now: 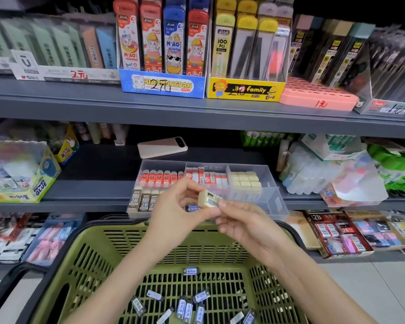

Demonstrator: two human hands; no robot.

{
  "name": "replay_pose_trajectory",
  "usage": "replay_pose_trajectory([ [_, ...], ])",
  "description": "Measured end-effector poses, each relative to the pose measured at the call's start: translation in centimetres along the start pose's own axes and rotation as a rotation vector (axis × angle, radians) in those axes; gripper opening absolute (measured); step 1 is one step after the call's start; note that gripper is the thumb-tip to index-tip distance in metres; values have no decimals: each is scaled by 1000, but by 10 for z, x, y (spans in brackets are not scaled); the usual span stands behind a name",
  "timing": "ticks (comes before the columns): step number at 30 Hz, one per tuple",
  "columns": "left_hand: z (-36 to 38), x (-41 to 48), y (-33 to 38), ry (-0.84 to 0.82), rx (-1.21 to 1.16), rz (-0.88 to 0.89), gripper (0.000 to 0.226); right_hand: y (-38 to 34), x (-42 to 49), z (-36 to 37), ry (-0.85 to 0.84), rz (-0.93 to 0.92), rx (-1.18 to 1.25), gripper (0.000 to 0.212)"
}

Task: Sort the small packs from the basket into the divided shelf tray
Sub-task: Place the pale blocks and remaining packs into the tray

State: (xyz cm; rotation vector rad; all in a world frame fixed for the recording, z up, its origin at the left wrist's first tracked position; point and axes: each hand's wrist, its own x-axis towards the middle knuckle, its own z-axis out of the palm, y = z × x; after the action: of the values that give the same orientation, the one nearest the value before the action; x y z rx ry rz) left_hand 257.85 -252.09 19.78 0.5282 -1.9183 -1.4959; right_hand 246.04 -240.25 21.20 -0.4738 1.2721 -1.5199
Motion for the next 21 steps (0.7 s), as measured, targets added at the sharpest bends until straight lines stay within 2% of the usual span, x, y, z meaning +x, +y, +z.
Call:
replay_pose_trajectory([
  [2,14,3,1,-44,38,-8,37,-6,-4,-16,33,-31,-31,14],
  [4,24,7,1,-90,201,6,37,-17,-3,-38,168,-126,-126,13],
  [7,33,13,-4,-70,500,75,40,-38,9,-79,550,-367,-558,8],
  [8,35,14,-6,-67,557,100,40,-44,17,-91,632,-427,-698,9],
  [12,37,16,-19,-119,671,138,40,-53,50,-117,813,-467,-1173,18],
  [15,36,13,-26,-110,691,177,37,-53,66,-122,778,-459,-1390,18],
  [18,33,11,-29,-71,721,224,30,-49,73,-125,645,-326,-1567,14],
  [21,30,10,-31,-55,753,227,27,-51,73,-128,606,-232,-1634,18],
])
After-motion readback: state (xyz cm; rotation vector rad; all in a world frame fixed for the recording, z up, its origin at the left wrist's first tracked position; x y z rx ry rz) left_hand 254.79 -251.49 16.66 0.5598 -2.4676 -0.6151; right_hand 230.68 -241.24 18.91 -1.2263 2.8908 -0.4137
